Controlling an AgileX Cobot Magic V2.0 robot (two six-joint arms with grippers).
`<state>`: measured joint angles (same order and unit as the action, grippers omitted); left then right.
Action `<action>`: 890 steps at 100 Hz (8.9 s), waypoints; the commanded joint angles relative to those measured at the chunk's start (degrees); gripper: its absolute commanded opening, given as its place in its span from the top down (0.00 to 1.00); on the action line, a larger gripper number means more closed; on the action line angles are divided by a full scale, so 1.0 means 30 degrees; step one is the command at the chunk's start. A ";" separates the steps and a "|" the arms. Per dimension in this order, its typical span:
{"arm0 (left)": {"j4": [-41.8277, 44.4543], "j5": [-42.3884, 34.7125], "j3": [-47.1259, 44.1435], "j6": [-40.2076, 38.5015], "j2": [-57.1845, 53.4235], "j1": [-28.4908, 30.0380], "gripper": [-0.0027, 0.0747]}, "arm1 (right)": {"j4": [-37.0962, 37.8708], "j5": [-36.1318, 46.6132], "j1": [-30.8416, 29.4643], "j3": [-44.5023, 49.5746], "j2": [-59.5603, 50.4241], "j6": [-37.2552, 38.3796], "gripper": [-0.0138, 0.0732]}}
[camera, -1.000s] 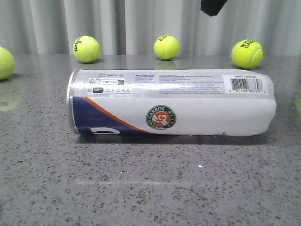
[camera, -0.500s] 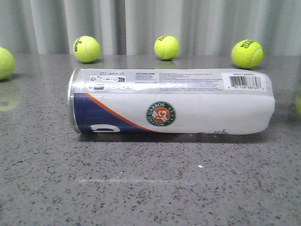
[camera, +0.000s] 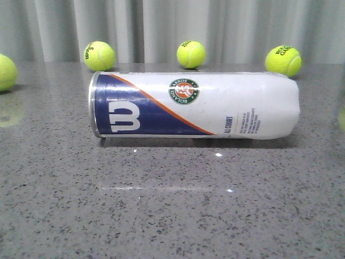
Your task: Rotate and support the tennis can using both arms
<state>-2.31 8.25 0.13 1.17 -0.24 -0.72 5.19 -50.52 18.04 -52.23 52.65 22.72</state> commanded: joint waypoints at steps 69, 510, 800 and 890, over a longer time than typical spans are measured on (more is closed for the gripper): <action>0.0031 -0.2602 -0.0680 -0.0088 -0.0761 -0.0170 0.99 | 0.2551 0.6143 -0.0439 0.9067 -1.4883 0.0144 0.92; -0.9571 2.1617 3.0515 0.3785 2.4261 -0.4786 0.99 | 0.2582 0.6060 -0.0439 0.9072 -1.5145 0.0144 0.92; -0.3844 0.9134 2.7671 0.2488 2.3026 -1.1697 0.99 | 0.2582 0.6060 -0.0439 0.9072 -1.5145 0.0144 0.92; -0.3188 0.3103 1.3373 0.2488 1.2777 -1.1660 0.99 | 0.2582 0.6060 -0.0439 0.9072 -1.5145 0.0144 0.92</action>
<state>-12.78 22.53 41.17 8.51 40.52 -35.36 11.72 -37.09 17.07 -23.65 6.57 23.37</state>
